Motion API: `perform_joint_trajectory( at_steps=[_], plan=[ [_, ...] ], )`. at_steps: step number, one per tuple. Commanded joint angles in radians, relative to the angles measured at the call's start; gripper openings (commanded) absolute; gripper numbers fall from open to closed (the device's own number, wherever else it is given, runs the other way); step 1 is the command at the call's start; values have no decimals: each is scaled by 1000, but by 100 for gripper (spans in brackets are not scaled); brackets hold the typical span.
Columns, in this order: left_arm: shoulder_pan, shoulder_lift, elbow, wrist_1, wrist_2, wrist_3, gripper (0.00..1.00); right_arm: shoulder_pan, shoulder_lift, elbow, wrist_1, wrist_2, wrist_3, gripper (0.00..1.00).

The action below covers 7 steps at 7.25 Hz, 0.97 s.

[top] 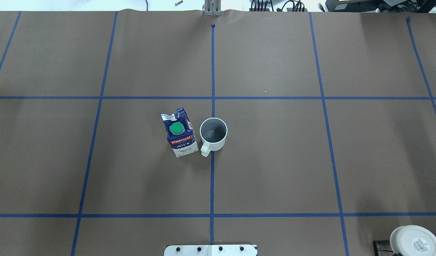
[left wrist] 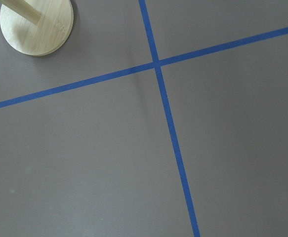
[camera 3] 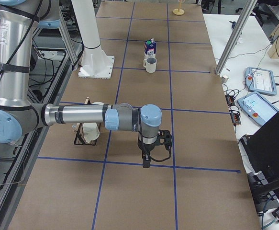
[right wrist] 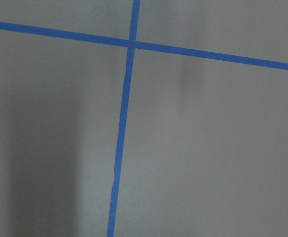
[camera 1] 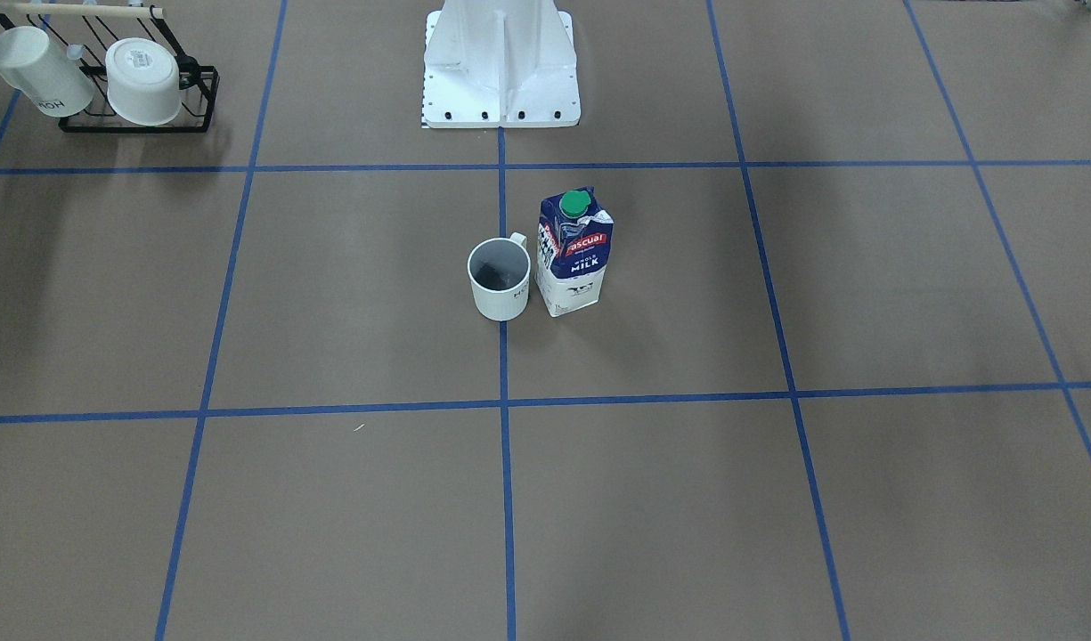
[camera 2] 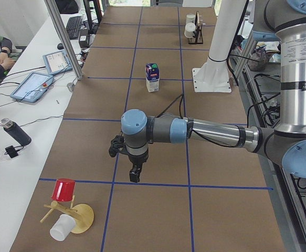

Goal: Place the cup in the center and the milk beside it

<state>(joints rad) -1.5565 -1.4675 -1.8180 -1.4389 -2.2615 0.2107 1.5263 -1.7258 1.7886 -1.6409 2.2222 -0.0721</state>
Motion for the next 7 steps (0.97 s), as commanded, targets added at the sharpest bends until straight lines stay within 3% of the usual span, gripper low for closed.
perform_joint_trajectory(
  at_steps=[1, 7],
  plan=[
    [1, 1, 0, 0, 5, -1, 99, -3, 0, 0, 3, 11, 2, 100],
    [1, 3, 17, 0, 7, -1, 99, -6, 2, 2, 3, 20, 3, 100]
  ],
)
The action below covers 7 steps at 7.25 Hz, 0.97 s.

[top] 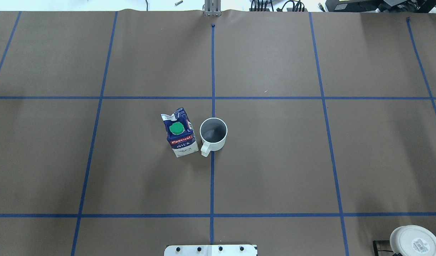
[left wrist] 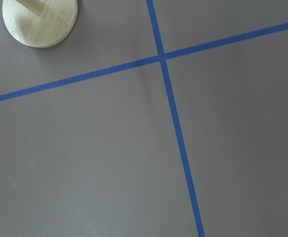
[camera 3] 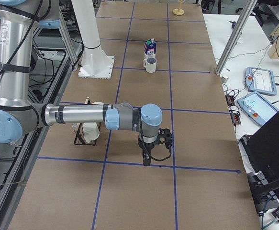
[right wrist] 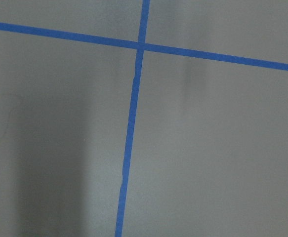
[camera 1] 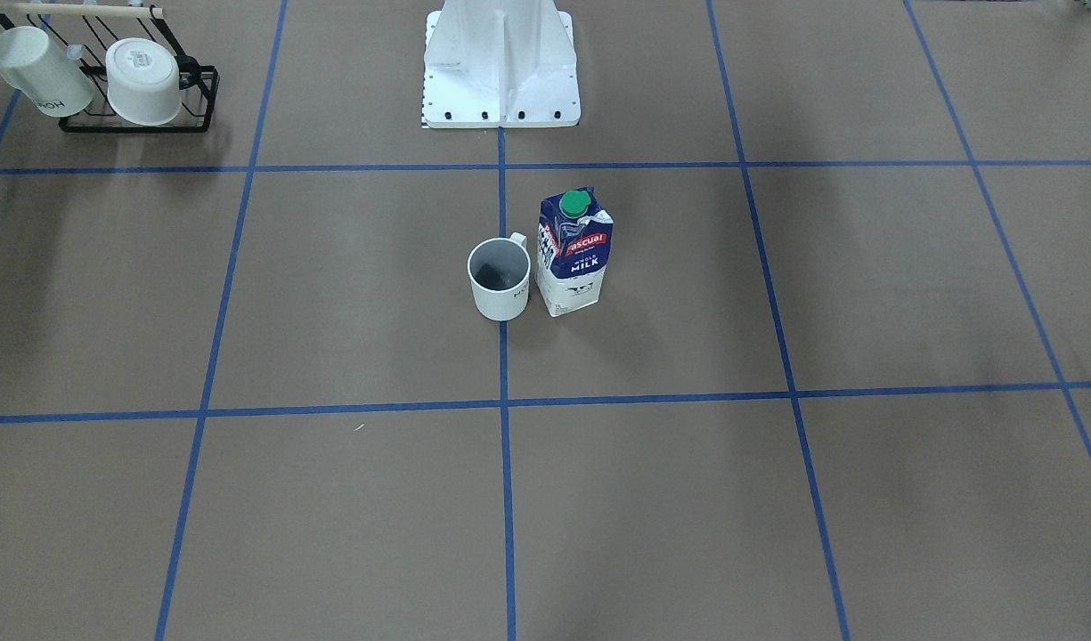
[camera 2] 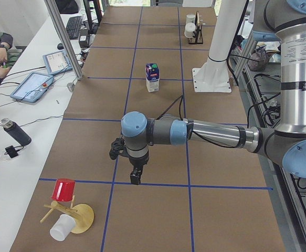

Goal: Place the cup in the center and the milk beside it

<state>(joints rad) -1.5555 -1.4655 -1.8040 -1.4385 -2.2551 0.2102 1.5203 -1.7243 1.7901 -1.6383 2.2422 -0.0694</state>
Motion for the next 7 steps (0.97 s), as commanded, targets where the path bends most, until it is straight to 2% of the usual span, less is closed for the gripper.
perform_joint_trajectory(
  at_steps=[1, 7],
  plan=[
    [0, -1, 3, 0, 0, 0, 99, 0, 0, 2, 0, 0, -1, 100],
    [0, -1, -8, 0, -6, 0, 99, 0, -1, 5, -2, 0, -4, 100]
  ],
)
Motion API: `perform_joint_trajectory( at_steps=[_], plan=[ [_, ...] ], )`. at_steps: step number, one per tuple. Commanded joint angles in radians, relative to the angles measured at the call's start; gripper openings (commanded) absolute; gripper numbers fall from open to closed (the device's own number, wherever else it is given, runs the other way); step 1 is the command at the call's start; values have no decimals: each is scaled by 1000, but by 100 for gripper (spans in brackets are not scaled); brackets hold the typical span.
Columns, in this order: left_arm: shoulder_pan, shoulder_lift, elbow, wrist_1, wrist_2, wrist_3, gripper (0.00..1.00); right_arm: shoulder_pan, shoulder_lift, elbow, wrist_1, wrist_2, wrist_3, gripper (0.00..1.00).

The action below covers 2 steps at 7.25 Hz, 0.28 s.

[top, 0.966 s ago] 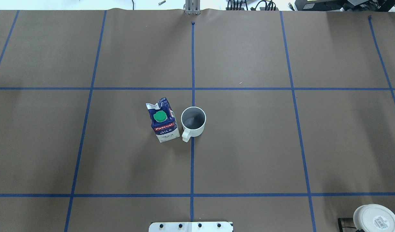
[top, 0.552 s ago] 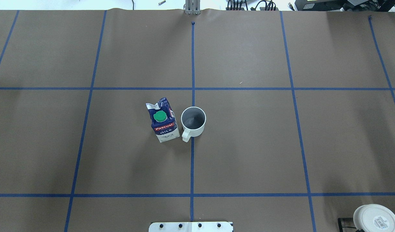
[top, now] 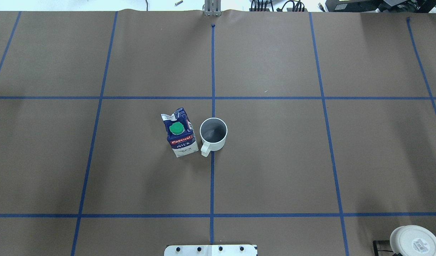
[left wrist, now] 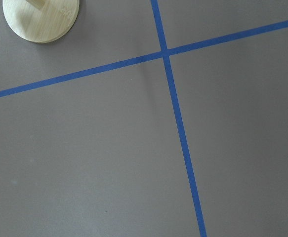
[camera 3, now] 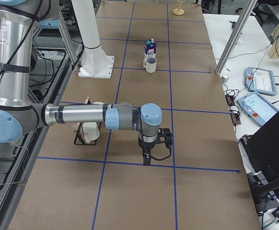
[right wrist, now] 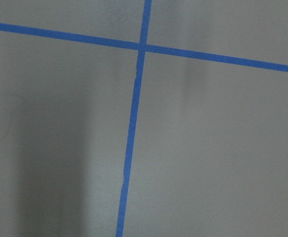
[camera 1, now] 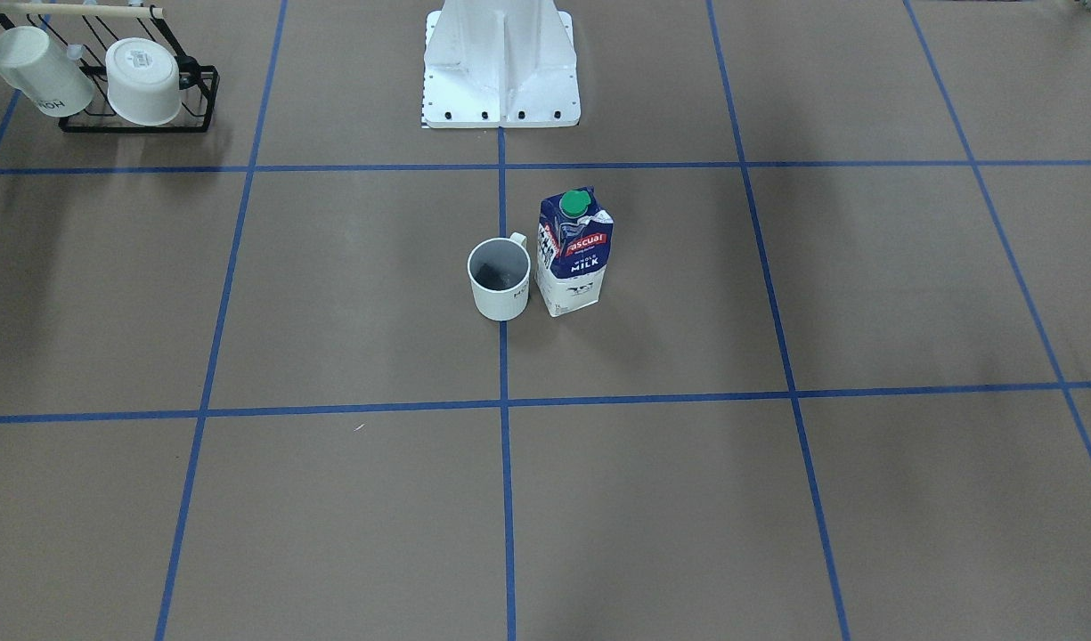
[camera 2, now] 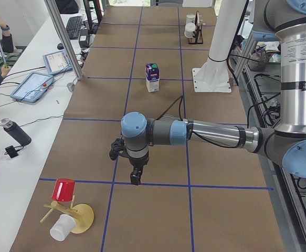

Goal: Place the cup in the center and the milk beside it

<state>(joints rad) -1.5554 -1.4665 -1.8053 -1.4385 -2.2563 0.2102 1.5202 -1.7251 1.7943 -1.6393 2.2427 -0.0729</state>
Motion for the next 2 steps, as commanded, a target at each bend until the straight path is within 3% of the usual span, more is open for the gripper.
perform_joint_trajectory(
  at_steps=[1, 2],
  plan=[
    [0, 0, -6, 0, -8, 0, 99, 0, -1, 0, 1, 0, -1, 100],
    [0, 0, -8, 0, -8, 2, 99, 0, -1, 0, 1, -2, -1, 100]
  ],
)
